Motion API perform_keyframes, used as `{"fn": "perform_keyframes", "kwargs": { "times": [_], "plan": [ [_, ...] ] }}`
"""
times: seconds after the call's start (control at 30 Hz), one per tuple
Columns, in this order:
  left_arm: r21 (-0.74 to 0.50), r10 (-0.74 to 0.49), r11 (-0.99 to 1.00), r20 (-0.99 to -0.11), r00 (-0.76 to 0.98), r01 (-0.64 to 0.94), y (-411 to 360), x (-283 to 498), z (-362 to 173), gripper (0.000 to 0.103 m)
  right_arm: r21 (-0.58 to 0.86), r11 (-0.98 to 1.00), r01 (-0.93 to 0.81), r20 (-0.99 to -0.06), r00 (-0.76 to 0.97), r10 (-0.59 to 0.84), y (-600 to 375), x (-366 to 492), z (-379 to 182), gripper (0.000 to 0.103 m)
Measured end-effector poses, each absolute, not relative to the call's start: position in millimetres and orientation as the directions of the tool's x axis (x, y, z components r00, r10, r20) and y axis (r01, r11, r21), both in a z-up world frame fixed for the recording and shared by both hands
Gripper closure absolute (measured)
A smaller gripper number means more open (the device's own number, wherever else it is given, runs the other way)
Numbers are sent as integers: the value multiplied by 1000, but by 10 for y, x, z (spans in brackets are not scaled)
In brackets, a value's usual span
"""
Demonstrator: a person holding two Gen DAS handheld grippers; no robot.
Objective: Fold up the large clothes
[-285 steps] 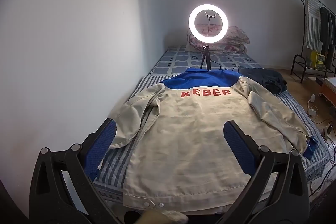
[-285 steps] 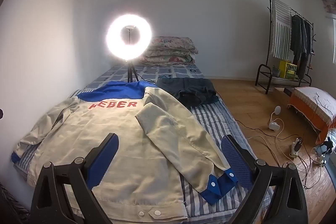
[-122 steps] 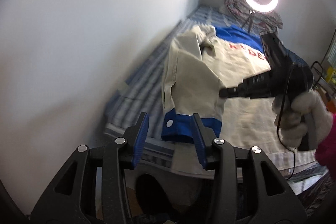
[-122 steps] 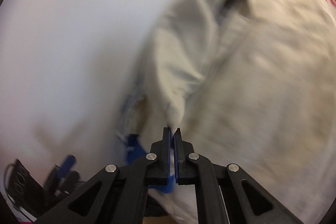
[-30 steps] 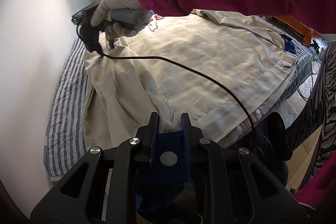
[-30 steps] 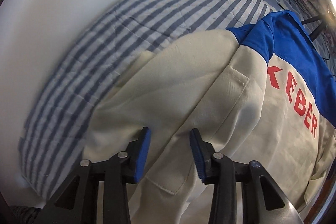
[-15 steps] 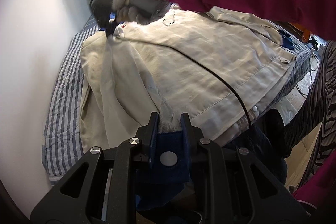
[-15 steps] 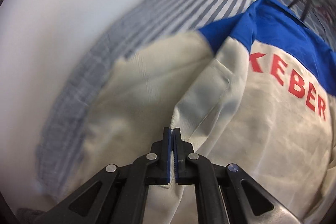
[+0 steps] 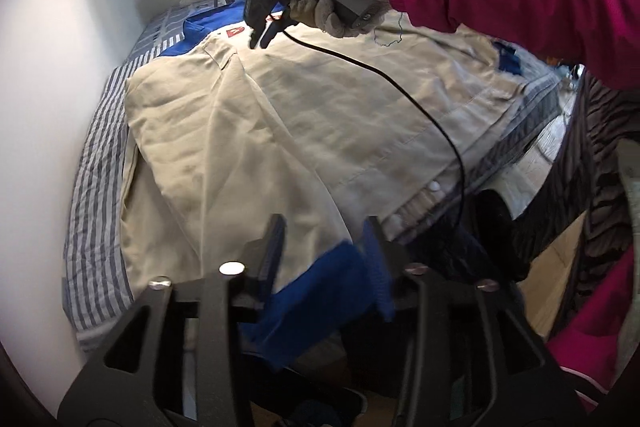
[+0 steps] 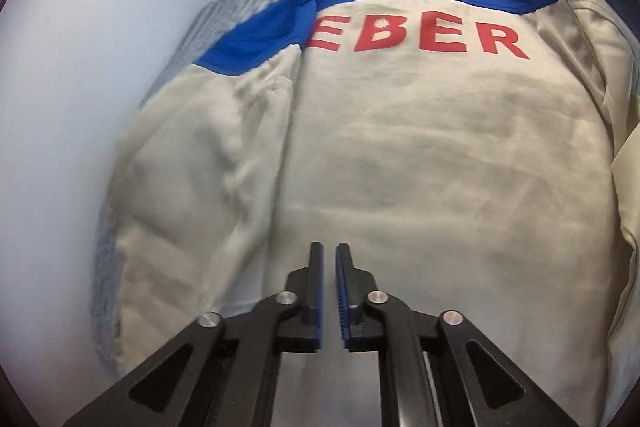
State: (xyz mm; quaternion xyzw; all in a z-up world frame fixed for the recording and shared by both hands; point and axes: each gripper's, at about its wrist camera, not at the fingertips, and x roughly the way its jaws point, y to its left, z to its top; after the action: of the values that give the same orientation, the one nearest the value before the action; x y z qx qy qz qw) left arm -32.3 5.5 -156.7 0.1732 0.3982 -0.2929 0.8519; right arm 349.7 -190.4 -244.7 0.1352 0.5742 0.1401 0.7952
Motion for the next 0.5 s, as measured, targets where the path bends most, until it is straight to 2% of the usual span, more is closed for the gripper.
{"fn": "perform_keyframes", "kwargs": {
  "times": [0.07, 0.13, 0.2, 0.33, 0.43, 0.47, 0.5],
  "plan": [
    [28, -378, 786, -769, 516, 618, 161, -374, -1485, 51, 381, 919, -99, -866, 309, 393, -1878, 3330, -2292, 60],
    [24, -358, 820, -758, 545, 572, 295, -361, -1431, 48, 406, 900, -155, -857, 277, 434, -1738, 3247, -2211, 60],
    [20, -313, 864, -761, 568, 503, 459, -232, -1434, 46, 407, 892, -196, -861, 243, 446, -1506, 3207, -2200, 55],
    [-61, -315, 897, -783, 536, 437, 755, 85, -1532, 44, 292, 930, -224, -920, 202, 337, -1211, 3102, -2280, 53],
    [-176, -369, 899, -799, 475, 402, 961, 265, -1675, 44, 256, 944, -209, -937, 185, 295, -1176, 3185, -2454, 53],
    [-214, -383, 901, -801, 460, 379, 1025, 326, -1719, 44, 266, 943, -201, -937, 177, 302, -1194, 3198, -2518, 56],
    [-250, -396, 903, -801, 449, 350, 1100, 404, -1752, 44, 291, 937, -193, -932, 165, 323, -1211, 3202, -2577, 68]
  ]
}}
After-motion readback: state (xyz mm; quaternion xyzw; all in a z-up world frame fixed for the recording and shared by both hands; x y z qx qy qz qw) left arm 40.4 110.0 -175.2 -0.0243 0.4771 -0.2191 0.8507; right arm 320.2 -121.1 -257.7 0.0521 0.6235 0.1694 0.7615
